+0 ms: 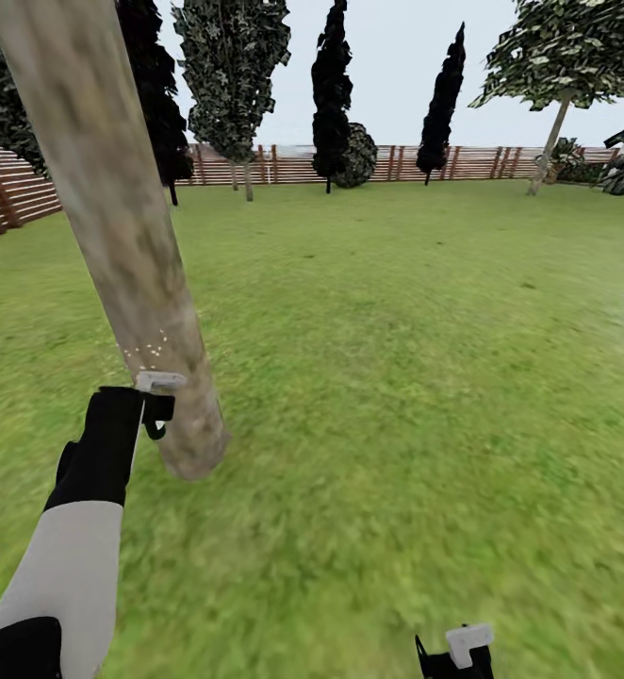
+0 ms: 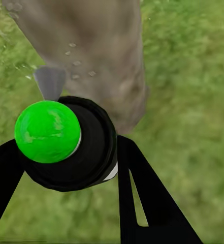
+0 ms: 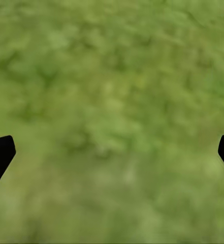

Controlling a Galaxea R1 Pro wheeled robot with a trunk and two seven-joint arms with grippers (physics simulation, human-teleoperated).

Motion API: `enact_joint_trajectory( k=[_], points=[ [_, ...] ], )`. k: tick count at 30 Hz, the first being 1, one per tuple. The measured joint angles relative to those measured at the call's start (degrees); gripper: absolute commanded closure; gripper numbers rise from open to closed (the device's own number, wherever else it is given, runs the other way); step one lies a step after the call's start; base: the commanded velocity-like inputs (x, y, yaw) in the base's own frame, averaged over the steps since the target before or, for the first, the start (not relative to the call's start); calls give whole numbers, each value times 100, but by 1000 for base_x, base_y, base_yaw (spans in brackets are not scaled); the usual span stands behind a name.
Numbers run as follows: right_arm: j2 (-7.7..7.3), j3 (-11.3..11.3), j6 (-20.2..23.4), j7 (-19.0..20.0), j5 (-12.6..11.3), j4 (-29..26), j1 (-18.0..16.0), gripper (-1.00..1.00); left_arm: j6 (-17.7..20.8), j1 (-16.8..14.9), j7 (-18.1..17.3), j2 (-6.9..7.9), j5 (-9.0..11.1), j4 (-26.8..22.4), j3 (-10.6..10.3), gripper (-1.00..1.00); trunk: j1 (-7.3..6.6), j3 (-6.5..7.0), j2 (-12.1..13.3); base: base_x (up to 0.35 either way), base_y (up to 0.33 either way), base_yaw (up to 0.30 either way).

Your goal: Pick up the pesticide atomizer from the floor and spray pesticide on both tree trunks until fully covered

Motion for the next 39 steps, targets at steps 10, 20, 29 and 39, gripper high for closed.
enact_joint_trajectory(
  k=[10, 20, 29, 39],
  points=[
    [7, 1, 1, 8, 0, 0, 0, -100, -6, 6, 0, 7, -6, 2, 35, 100, 0, 0, 0, 156, -250, 131],
    [5, 0, -1, 0, 0, 0, 0, -100, -23, 58, 8, 198, -46, 22, 70, 100, 0, 0, 0, 140, -251, 242],
    [0, 0, 0, 0, 0, 1, 0, -100, -59, 314, 16, 378, 76, 82, 32, 100, 0, 0, 0, 44, -262, 104],
    [0, 0, -2, 0, 0, 0, 0, -100, -67, 545, 16, 453, 24, 38, 104, 100, 1, -1, 0, -27, -268, 0]
  ],
)
